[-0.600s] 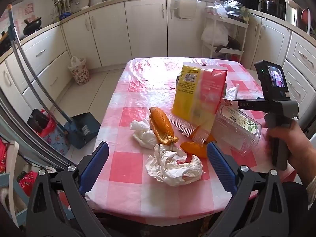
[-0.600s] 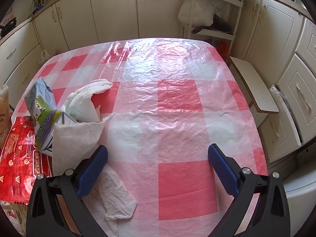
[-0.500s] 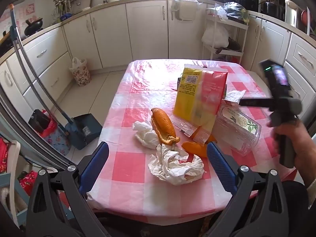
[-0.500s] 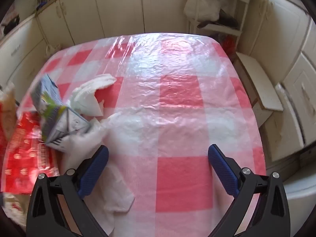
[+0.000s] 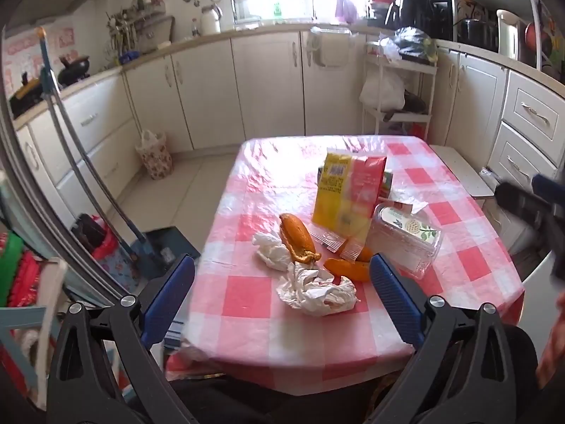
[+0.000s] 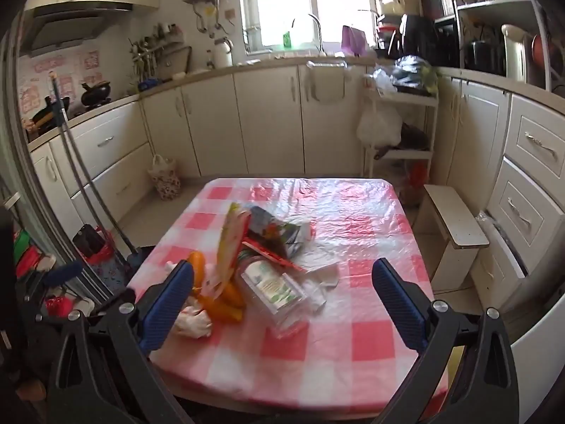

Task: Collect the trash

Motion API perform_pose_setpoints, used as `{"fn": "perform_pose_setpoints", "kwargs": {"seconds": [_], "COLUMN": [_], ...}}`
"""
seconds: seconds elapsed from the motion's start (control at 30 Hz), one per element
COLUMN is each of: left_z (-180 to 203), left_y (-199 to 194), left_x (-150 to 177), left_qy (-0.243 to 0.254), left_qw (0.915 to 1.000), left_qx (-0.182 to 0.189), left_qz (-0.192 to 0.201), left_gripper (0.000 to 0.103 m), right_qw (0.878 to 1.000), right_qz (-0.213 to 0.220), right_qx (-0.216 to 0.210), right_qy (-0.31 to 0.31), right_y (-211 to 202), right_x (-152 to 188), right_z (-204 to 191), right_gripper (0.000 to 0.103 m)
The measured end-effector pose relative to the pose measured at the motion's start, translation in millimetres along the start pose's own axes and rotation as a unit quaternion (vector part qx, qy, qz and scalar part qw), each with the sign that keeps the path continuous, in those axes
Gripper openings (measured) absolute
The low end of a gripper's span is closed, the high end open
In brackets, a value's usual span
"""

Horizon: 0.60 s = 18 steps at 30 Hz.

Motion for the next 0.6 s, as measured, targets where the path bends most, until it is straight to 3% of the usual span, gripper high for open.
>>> {"fn": "perform_pose_setpoints", "kwargs": {"seconds": [0.2,0.43,0.6], "left_z": [-7.5,-14.1,-15.0], "left_y": [-27.2,-37.2,-42.7], "left_x": [13.7,25.2,27.9], "left_qy": [0.002,-0.003,-0.003], "left_qw": [1.0,0.9998,0.9995], "left_qx": [-0.007,-0.017,-0.02], "left_qz": [0.005,0.012,0.026], "left_gripper": [0.096,0.096,0.096], "right_qw": [0.999,0.997,0.997], "right_qz": [0.032,0.071,0.071], "right_qx": [0.004,0.019,0.024], "right_qy": [-0.012,-0.008,0.004], "right_y": [-17.5,-35.4,-38.6], "right_x": [26.5,25.8,24.1], "right_z": [-12.5,-10.5,-4.3], "right_gripper": [0.097,0.097,0.097]}}
Point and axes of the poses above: each gripper's, at about its wrist camera, not at the fingertips, and y roughly the way its jaws point, z to its right, x to its underside, the point moved 2 cm from there along y, roughly the way its jaws point, and after that the axes turned 5 degrees about x, right-handed, at the moved point
